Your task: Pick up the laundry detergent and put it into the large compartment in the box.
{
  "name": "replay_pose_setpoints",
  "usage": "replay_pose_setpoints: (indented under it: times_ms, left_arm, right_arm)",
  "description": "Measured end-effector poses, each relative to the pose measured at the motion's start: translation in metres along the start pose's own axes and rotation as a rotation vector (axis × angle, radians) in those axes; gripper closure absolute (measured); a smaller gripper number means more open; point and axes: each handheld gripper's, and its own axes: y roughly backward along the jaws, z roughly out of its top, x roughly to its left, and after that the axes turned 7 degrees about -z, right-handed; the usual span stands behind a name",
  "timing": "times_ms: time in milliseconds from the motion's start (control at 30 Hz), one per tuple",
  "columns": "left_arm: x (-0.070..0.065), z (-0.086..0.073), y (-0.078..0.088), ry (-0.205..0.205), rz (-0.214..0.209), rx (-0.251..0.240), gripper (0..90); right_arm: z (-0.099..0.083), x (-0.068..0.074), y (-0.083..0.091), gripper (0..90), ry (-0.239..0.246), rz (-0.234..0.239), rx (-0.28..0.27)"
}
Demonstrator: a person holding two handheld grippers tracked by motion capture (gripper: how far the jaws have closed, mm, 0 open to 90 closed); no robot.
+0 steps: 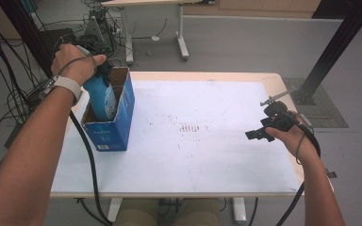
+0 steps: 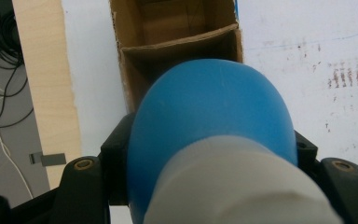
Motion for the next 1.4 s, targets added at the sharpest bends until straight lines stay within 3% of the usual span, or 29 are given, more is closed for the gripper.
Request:
replay_pose_setpoints:
  times_ms: [1400]
  left_arm:
    - [0.007,0.002,-0.065,-0.008,0.010,0.037,38.1]
  right_arm:
    - [-0.008,-0.005,-0.007,10.7,-0.030,0.002,0.025]
